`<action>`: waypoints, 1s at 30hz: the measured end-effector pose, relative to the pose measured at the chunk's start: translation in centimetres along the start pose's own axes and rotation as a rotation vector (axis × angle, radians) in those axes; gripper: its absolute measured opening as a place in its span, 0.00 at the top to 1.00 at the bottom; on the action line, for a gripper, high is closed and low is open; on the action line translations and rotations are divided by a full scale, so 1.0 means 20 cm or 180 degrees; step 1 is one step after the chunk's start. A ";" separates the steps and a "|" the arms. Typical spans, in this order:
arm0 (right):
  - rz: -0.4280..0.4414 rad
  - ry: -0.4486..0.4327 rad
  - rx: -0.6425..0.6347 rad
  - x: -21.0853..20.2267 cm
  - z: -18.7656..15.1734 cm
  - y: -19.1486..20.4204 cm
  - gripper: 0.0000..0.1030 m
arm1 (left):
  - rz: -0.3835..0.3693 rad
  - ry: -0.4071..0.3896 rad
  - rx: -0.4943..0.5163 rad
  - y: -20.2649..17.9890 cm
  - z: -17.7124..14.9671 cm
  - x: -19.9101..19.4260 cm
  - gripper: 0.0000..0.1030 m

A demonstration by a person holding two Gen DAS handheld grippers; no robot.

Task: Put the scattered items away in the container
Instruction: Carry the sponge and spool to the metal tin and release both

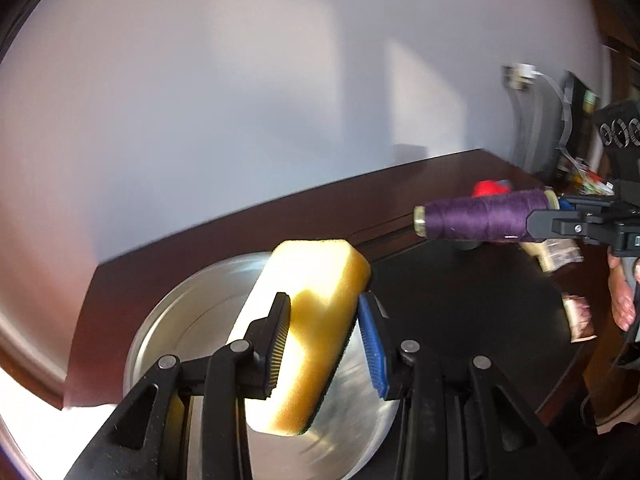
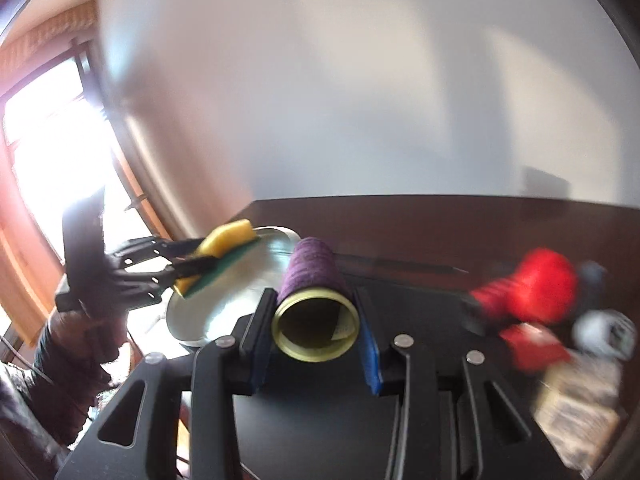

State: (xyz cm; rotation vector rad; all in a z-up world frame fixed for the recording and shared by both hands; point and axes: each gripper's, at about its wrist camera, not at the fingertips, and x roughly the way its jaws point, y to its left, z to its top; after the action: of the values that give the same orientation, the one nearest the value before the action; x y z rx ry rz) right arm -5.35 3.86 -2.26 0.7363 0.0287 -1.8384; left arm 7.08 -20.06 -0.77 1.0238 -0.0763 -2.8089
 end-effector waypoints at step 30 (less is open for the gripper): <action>-0.0152 0.0578 -0.0407 0.72 0.02 0.46 0.22 | 0.0447 0.0326 -0.0775 0.39 -0.28 0.16 0.35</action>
State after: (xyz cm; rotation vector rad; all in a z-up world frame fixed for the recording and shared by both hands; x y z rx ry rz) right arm -0.50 -12.16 -6.14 0.8157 0.2816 -1.7916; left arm 9.17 -28.17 -6.24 1.0561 0.1930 -2.5576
